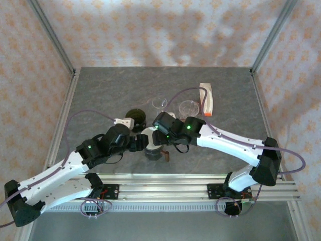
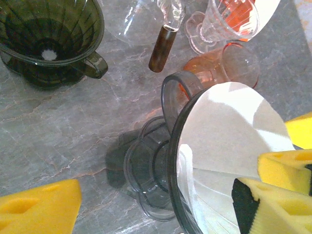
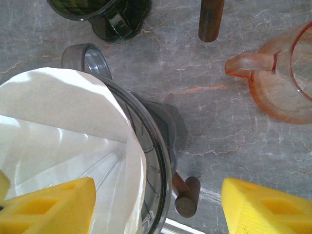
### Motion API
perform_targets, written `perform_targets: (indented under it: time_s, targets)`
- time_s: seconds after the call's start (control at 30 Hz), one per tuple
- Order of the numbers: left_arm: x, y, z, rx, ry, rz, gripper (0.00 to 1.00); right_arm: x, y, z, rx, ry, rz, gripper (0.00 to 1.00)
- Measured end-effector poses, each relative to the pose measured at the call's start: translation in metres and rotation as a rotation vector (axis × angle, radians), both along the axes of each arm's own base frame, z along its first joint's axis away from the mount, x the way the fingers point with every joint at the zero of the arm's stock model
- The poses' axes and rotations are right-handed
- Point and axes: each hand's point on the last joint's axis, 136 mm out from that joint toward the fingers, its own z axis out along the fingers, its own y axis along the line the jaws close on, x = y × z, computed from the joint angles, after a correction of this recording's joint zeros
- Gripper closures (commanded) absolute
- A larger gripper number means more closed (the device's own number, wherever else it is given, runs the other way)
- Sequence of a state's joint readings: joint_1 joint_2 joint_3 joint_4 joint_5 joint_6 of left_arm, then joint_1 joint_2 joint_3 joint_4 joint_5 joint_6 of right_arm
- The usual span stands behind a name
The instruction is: Place the coffee filter in the dripper
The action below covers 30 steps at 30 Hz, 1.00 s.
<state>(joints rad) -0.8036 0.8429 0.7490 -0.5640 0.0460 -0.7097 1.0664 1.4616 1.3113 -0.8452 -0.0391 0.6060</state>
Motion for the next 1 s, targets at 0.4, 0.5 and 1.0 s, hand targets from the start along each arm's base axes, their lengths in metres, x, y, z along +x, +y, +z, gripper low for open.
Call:
perform_targets:
  time_s: [0.4,0.5,1.0]
  targets:
    - [-0.003,0.012,0.062,-0.088,-0.120,0.030,0.17,0.009,-0.019,0.065,0.063,-0.153,-0.028,0.30]
    - [0.000,0.022,0.070,-0.085,-0.151,0.067,0.29,0.009,-0.038,0.082,0.089,-0.223,-0.057,0.30]
    - [0.099,0.085,-0.033,-0.031,0.102,0.428,0.48,-0.012,-0.104,0.024,0.034,-0.239,-0.109,0.31]
